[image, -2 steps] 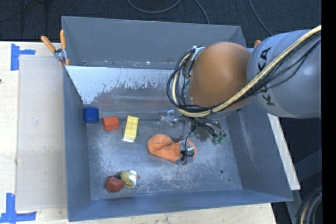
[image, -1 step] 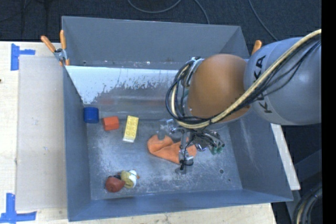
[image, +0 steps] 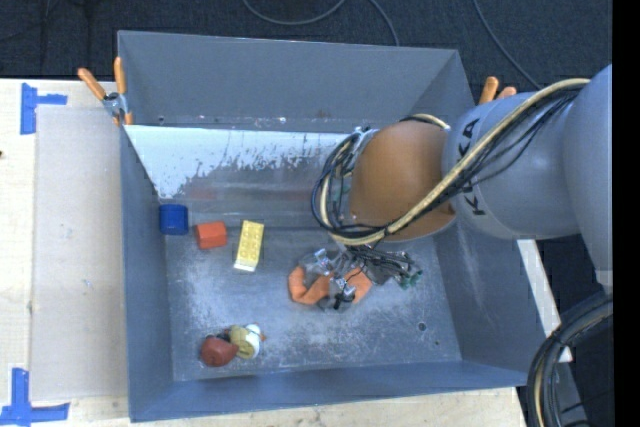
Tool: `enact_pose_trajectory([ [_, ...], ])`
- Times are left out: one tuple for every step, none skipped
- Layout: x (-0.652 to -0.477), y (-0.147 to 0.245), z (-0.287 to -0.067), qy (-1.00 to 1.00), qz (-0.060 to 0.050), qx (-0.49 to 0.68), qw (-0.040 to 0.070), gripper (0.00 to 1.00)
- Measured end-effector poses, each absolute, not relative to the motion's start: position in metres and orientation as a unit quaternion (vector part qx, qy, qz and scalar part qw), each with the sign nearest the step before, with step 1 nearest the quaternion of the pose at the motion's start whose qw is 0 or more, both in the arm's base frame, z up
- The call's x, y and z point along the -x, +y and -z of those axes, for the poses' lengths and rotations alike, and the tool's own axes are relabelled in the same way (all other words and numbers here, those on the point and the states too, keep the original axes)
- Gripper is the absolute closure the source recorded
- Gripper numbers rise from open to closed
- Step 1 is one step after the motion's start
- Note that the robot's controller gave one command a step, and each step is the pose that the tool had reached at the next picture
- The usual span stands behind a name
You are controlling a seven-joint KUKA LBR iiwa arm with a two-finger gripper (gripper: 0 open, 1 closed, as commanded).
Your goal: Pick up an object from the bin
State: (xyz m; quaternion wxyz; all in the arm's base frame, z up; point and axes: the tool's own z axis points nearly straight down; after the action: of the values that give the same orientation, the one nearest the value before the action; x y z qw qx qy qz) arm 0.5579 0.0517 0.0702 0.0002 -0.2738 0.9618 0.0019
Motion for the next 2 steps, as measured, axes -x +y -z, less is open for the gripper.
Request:
enact_pose_trajectory([
  [-0.558, 0.052, -0.07, 0.962, -0.002, 0.274, 0.0, 1.0],
  [-0.556, 0.053, -0.192, 0.964, -0.003, 0.267, 0.0, 1.0],
])
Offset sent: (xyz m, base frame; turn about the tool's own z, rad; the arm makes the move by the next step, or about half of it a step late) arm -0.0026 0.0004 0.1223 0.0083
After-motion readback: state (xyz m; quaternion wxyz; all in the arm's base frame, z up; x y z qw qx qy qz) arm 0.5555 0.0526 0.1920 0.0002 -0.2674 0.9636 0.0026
